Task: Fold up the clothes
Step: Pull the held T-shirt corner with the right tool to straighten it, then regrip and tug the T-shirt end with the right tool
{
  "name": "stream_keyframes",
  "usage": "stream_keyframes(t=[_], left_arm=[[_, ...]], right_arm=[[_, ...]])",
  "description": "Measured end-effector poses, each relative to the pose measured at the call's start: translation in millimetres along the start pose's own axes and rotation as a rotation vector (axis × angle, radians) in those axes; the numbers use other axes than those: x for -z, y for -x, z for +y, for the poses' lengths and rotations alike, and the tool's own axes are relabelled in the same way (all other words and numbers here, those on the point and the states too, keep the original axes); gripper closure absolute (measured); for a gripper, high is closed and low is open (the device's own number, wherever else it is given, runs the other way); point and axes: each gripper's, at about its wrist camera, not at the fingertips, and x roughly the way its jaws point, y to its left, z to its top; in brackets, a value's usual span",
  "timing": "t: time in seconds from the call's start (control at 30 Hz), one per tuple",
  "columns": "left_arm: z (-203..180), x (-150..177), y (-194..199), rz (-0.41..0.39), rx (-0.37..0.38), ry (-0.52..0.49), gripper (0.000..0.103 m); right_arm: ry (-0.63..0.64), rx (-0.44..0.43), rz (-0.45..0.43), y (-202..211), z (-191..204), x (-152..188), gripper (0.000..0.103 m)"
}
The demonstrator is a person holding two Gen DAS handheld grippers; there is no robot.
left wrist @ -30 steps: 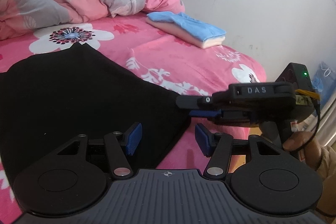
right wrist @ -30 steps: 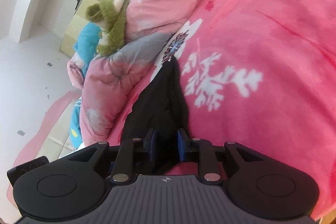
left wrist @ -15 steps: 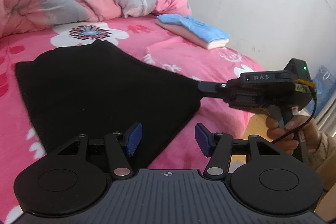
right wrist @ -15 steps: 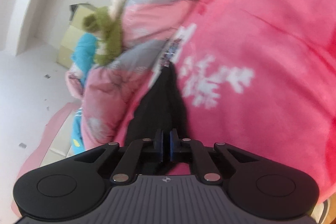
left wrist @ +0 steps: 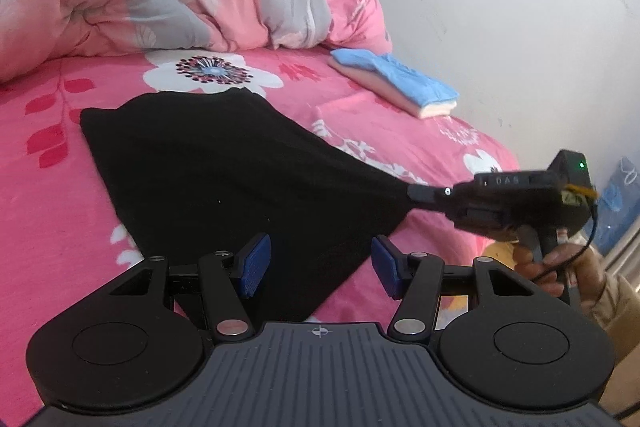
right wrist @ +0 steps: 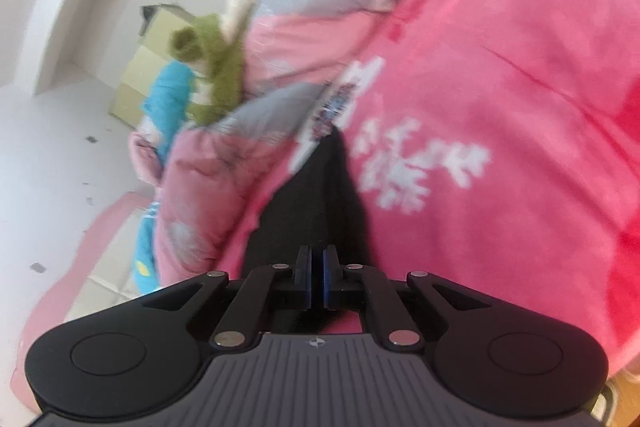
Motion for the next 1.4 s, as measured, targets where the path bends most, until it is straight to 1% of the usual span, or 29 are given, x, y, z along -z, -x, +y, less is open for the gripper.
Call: stream_keyframes(t=[0.07, 0.13, 0.2, 0.23, 0.3, 0.37, 0.43, 0.5, 0.6, 0.7, 0.77, 0.9, 1.0, 1.07, 1.13, 1.17, 1.2, 1.3, 1.4], left_arm=[[1.1, -2.4, -5.0, -0.011, -0.005, 0.001, 0.047], [2.9, -4.0, -13.1, -0.016, -0.019, 0.007, 0.047], [4.4, -4.6, -19.8, -0.019, -0.031, 0.016, 0.047], [5.3, -5.1, -21.6, -0.022, -0.03, 0.02, 0.047], [6.8, -5.9, -23.5, -0.033, -0.028, 0.028, 0.047], [10.1, -8.6, -24.5, -0.05, -0.028, 0.044, 0.047], [15.2, -14.2, -27.6, -0.064, -0.03, 0.08, 0.047], [20.9, -23.3, -32.9, -0.078, -0.036, 0.129, 0.047], [29.7, -39.6, -45.2, -0.109, -0.078, 0.185, 0.047], [42.1, -51.1, -61.5, -0.123, -0.094, 0.243, 0.048], [50.3, -56.5, -72.2, -0.129, -0.101, 0.274, 0.048], [59.5, -51.9, -88.3, -0.118, -0.139, 0.276, 0.05], [61.6, -45.2, -92.7, -0.121, -0.148, 0.267, 0.05], [61.7, -43.5, -91.6, -0.132, -0.145, 0.264, 0.05], [62.9, -43.5, -91.2, -0.136, -0.141, 0.271, 0.05], [63.5, -43.4, -90.7, -0.139, -0.138, 0.275, 0.05], [64.2, -42.7, -89.9, -0.143, -0.134, 0.279, 0.05], [65.1, -41.0, -89.6, -0.156, -0.127, 0.289, 0.05], [66.3, -40.5, -89.7, -0.167, -0.123, 0.298, 0.05]], right_arm=[[0.004, 0.013, 0.007, -2.8, -2.1, 1.7, 0.098], [0.035, 0.039, 0.018, -4.4, -0.3, 1.9, 0.098], [0.075, 0.09, 0.038, -5.4, 1.3, 1.1, 0.094], [0.099, 0.112, 0.04, -3.7, 3.3, -0.2, 0.092], [0.153, 0.145, 0.028, 2.3, 9.1, -4.2, 0.077], [0.213, 0.154, 0.005, 6.2, 17.8, -13.3, 0.076], [0.263, 0.135, 0.003, 1.6, 27.5, -25.0, 0.076], [0.306, 0.11, 0.02, -13.1, 38.7, -38.1, 0.075], [0.356, 0.079, 0.081, -46.0, 51.0, -55.3, 0.075], [0.418, 0.09, 0.133, -79.6, 60.8, -66.1, 0.075], [0.428, 0.101, 0.163, -100.2, 60.1, -71.5, 0.075], [0.436, 0.126, 0.222, -141.0, 55.9, -81.7, 0.075], [0.409, 0.14, 0.238, -159.9, 45.7, -88.6, 0.075], [0.377, 0.132, 0.244, -168.4, 38.6, -93.0, 0.075], [0.359, 0.121, 0.236, -173.6, 35.8, -96.4, 0.079], [0.365, 0.117, 0.228, -174.0, 36.7, -96.8, 0.084], [0.376, 0.115, 0.217, -174.1, 38.4, -97.0, 0.09], [0.443, 0.092, 0.178, -168.7, 50.3, -93.5, 0.097], [0.523, 0.073, 0.152, -163.1, 65.3, -87.7, 0.1]])
